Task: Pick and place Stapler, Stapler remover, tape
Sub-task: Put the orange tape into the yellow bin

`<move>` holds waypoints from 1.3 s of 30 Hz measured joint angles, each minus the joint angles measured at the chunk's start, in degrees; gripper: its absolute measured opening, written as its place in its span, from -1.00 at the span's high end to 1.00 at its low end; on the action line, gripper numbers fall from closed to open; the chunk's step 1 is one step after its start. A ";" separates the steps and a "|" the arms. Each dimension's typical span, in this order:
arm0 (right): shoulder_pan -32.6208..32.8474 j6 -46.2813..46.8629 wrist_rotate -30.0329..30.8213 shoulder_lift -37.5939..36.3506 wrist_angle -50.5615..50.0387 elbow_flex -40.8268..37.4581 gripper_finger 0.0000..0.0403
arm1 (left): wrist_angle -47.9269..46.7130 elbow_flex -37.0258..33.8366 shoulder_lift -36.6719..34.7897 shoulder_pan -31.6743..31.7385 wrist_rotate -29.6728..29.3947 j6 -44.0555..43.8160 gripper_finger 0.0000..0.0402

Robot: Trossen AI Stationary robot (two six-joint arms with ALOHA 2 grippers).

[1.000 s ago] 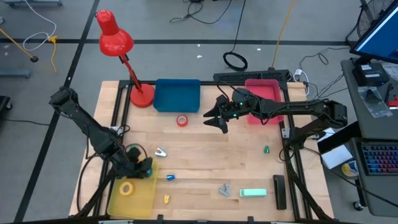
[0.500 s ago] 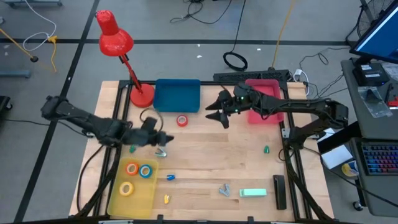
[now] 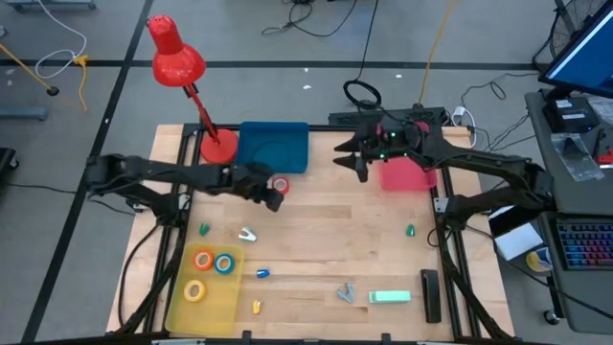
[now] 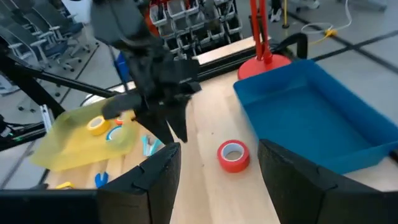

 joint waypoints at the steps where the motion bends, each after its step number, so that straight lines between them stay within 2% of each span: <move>1: -0.32 -0.32 0.00 -0.49 -0.09 0.00 -0.02 | -0.94 1.35 1.58 0.84 0.73 2.21 0.28; 7: -3.00 -2.96 0.00 -3.60 -1.63 0.00 0.00 | -15.48 12.46 11.42 4.56 1.82 16.54 0.28; 11: -5.07 -2.98 -0.01 -6.12 -2.11 0.00 0.00 | -25.18 18.95 17.14 6.76 0.99 22.85 0.28; 14: -6.40 -3.00 0.01 -8.09 -2.59 0.00 0.00 | -29.10 22.71 20.97 8.13 -0.12 26.46 0.28; 21: -8.33 -3.20 0.00 -11.52 -5.03 -0.53 0.01 | -30.14 27.71 25.79 8.91 -0.12 31.95 0.28; 30: -9.38 -3.02 0.16 -13.22 -4.27 -4.20 0.01 | -32.10 27.87 26.72 7.52 0.20 32.31 0.28; 39: -9.41 -3.00 0.23 -13.27 -4.17 -4.33 0.01 | -31.35 27.87 29.68 6.49 -2.73 32.71 0.28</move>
